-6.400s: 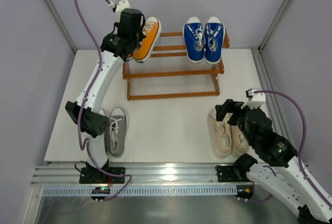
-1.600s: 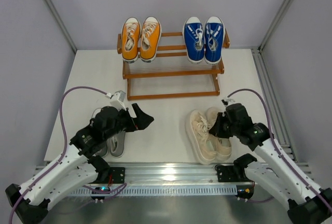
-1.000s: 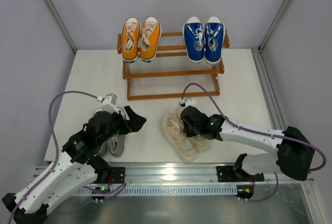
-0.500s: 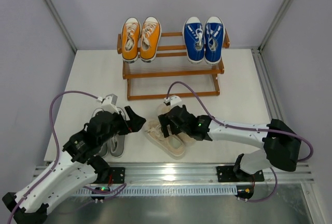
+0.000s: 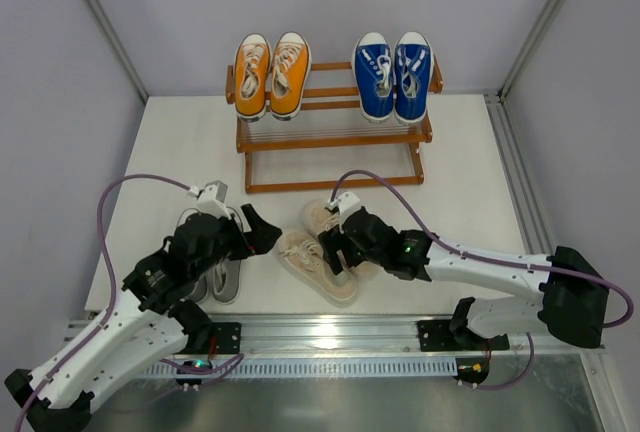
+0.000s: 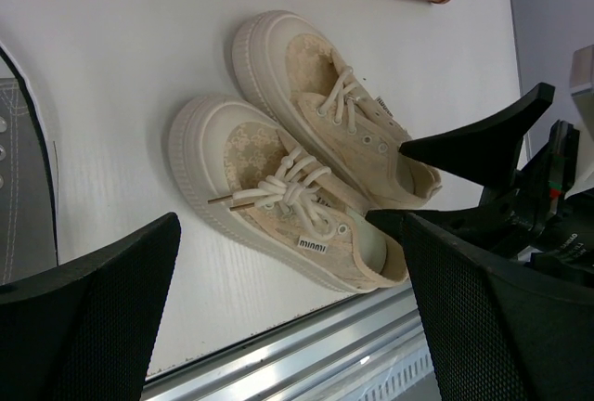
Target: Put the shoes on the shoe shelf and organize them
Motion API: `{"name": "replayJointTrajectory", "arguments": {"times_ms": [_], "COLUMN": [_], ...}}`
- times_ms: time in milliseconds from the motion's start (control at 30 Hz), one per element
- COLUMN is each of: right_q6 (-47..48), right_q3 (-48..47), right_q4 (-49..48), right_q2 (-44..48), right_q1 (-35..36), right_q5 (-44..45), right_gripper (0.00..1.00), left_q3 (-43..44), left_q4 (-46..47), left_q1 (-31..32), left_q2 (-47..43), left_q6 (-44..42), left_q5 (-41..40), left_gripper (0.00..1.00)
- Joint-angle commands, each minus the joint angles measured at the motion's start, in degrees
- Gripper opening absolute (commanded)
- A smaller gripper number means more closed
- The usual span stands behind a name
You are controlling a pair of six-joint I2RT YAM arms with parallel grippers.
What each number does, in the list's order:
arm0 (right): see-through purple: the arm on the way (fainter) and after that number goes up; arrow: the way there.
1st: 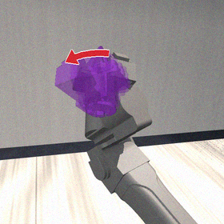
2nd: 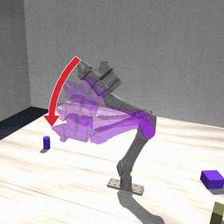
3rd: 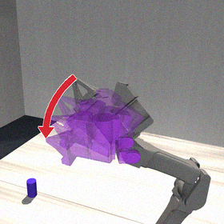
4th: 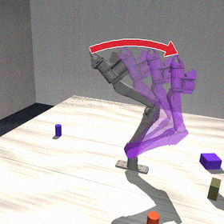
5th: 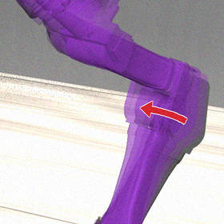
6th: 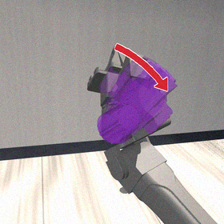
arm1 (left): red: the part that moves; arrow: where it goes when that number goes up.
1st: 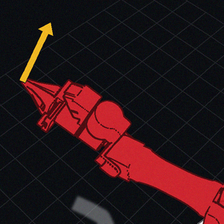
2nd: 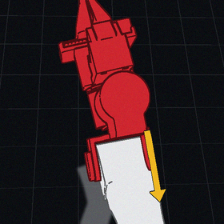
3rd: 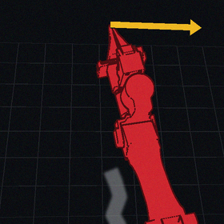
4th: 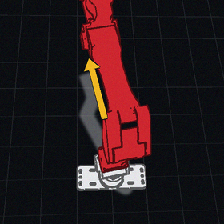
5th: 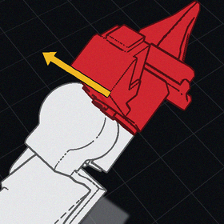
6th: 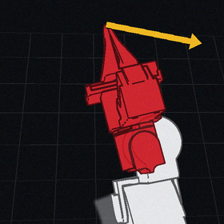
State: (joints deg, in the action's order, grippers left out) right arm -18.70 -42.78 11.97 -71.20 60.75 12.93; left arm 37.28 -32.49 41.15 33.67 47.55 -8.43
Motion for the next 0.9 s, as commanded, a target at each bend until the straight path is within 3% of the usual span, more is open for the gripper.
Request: {"name": "replayJointTrajectory", "arguments": {"times_ms": [0,133,333,467,600,667,867], "right_q6": [2.35,2.79,3.41,2.70,2.18,1.39,-1.69], "right_q3": [1.91,4.20,6.22,6.66,6.49,6.66,8.24], "right_q4": [1.65,2.62,-0.36,-3.70,-5.46,-5.64,-4.68], "right_q2": [2.11,3.08,-1.47,-5.70,-9.13,-9.83,-3.17], "right_q1": [0.16,0.16,0.16,0.16,0.33,0.42,0.51], "right_q5": [-4.40,-5.54,-11.87,-11.26,-11.61,-11.00,-6.26], "right_gripper": [0.83,0.77,0.59,0.33,0.19,0.04,0.04], "left_q3": [1.39,1.48,1.48,1.31,1.13,1.13,1.48], "left_q4": [0.50,1.02,1.90,1.90,1.73,1.73,1.73], "left_q1": [0.08,0.08,0.16,0.16,0.16,0.08,0.16], "left_q2": [-0.71,-0.10,0.96,0.87,0.70,0.78,1.31], "left_q6": [-0.18,-0.18,0.00,0.00,0.09,0.09,-0.35], "left_q5": [-0.89,-0.54,0.25,0.16,0.08,-0.10,-0.27], "left_gripper": [1.00,1.00,1.00,1.00,1.00,1.00,1.00]}}
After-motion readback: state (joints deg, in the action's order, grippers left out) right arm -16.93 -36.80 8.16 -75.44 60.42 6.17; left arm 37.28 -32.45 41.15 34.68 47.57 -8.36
